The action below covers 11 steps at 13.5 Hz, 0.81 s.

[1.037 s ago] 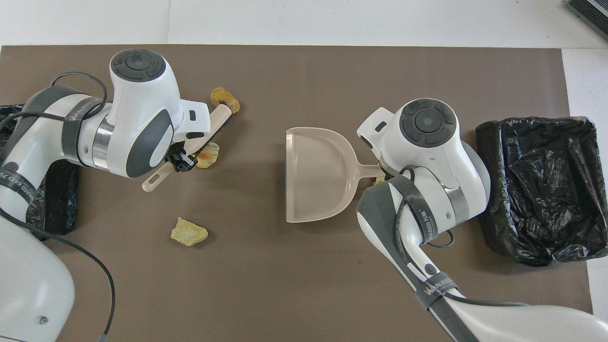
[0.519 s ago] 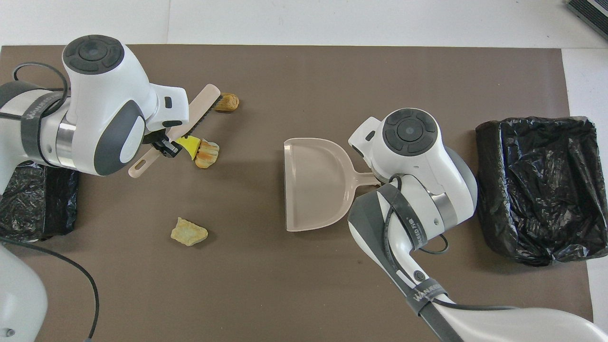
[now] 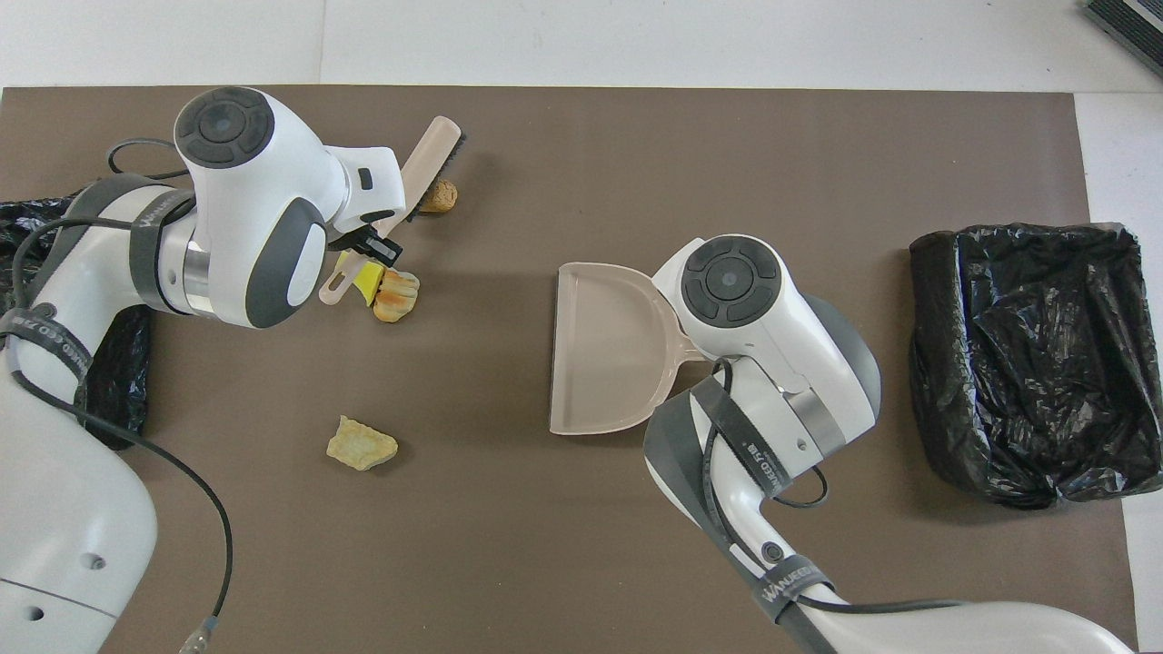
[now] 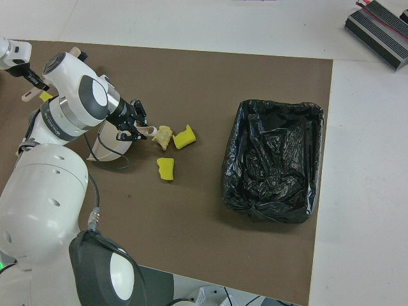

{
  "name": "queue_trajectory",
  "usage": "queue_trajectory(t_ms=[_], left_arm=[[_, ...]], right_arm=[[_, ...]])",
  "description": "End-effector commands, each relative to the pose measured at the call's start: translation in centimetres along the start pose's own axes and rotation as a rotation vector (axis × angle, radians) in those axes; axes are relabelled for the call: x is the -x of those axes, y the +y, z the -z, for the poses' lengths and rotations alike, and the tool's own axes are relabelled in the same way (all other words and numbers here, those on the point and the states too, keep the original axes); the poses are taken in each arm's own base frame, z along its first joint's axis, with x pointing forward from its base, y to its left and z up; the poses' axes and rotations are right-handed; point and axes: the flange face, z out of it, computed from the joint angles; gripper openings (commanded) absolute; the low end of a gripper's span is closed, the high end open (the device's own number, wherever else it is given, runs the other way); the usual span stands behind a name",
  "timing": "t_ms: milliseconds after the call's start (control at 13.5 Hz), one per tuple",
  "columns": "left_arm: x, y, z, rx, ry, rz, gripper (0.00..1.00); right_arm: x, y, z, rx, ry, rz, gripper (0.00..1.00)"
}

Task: Sweep and dump trash in bin
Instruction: 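Sweep the debris toward the dustpan with the brush in the left gripper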

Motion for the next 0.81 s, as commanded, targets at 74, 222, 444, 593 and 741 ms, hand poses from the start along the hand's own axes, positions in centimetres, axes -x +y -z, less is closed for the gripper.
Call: queue_trajectory(t_ms=[74,222,444,593,741], left_arm=[[2.8,-2.4,-0.1,0.044,-0.167,0.057,0.0],[4.2,-2.5,0.0,0.037,-0.265,0.043,0.0],[7.1,-2.4,2.1,0.022,-0.422,-0.053,0.0],[9.0,-2.2,4.0,0.009,-0.492,-0.104,0.0],[9.0,-2.0,5.2,-0.012,-0.475,-0.12,0.0]], right_arm=[[0.0,-0.3,-0.6,0.02,0.003,-0.025,0.0],[0.1,0.0,-0.9,0.017,0.028,-0.027,0.0],[0.0,-0.1,-1.6,0.012,0.055,-0.021,0.0],[-0.4,-0.2,-2.1,0.021,0.067,-0.019,0.0],[-0.4,-0.1,-2.3,0.02,0.072,-0.019,0.0]])
